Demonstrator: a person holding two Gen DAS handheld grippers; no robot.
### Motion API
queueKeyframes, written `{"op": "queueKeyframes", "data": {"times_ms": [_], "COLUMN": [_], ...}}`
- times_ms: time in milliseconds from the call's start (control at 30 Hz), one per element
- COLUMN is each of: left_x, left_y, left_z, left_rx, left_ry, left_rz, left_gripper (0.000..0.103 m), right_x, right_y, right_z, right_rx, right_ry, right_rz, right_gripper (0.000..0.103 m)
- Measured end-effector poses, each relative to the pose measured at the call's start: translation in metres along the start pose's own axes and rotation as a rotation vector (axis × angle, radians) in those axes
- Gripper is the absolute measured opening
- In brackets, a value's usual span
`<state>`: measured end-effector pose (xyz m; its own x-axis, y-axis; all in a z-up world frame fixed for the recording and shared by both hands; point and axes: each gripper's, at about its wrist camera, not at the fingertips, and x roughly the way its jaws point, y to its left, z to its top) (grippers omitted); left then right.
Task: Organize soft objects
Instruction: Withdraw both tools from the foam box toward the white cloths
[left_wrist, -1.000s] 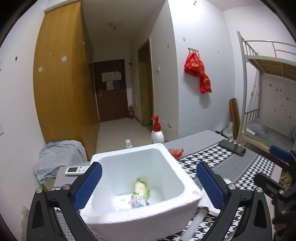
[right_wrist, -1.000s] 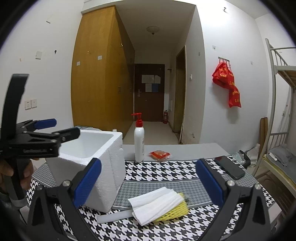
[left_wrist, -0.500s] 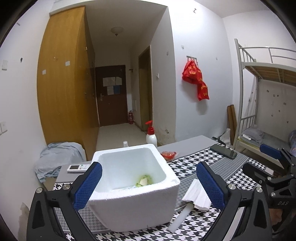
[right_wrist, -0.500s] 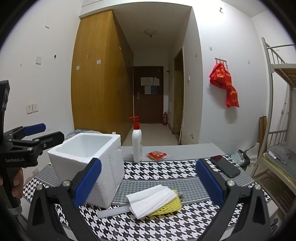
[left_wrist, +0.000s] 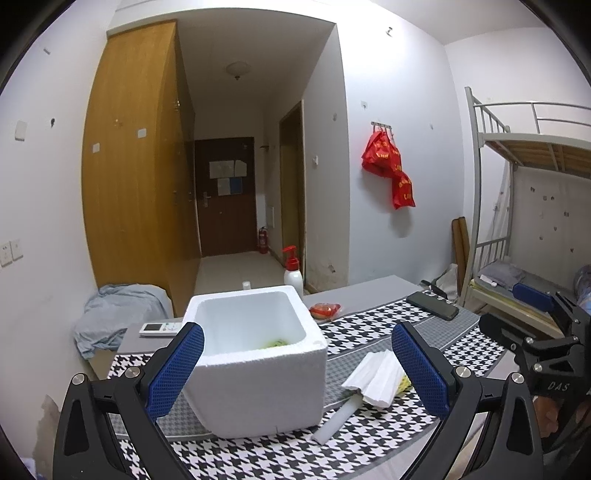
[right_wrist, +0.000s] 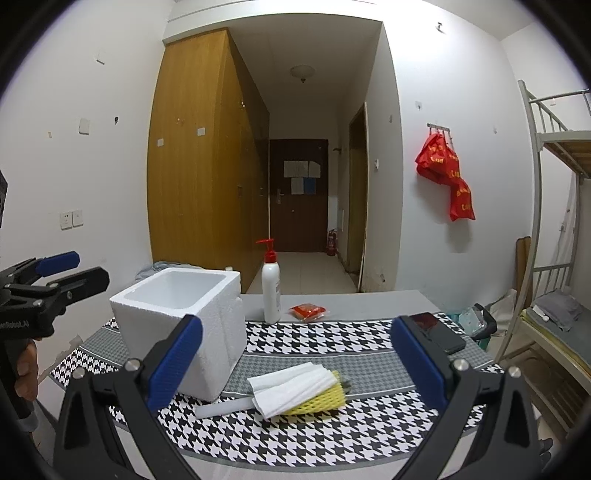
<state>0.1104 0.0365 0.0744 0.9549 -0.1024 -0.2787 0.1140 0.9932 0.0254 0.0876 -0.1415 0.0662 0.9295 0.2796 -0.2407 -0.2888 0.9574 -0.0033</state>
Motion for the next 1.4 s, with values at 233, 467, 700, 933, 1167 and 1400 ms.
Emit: {"op": "queueKeyframes", "data": {"times_ms": [233,467,700,933,1167,1400], "left_x": [-0.015,-0.031,-0.033,-0.024,-0.007,0.010], "left_y": [-0.009,-0.022,-0.033,-0.040,-0.037,-0.036], "left_z": [-0.007,-0.022,-0.034,-0.052,-0.070,-0.083], "left_rx": [-0.019,-0.055,-0.061,-0.064,-0.088,-0.070], "left_ry": [-0.015,-0.054,-0.077,-0.056,-0.025,-0.008], "left_rz": [-0.008,0.004,0.027,0.025,0.017,0.012], "left_gripper": [0.102,0.102,0.102,0.102,0.102,0.102], "right_x": [-0.017,-0.029,-0.034,-0.035,-0.021,0.003], "right_y": [-0.007,-0.017,-0.024,-0.026,-0.027,-0.024], "right_z": [-0.005,-0.014,-0.024,-0.032,-0.043,-0.057], "right_rx": [-0.001,0.010,0.030,0.020,0.001,-0.017], "right_ry": [-0.019,-0.031,-0.043,-0.056,-0.020,0.030], "right_rz": [0.011,0.035,0.057,0.071,0.035,0.034], "right_gripper": [0.103,0.103,0.103,0.103,0.103,0.103]}}
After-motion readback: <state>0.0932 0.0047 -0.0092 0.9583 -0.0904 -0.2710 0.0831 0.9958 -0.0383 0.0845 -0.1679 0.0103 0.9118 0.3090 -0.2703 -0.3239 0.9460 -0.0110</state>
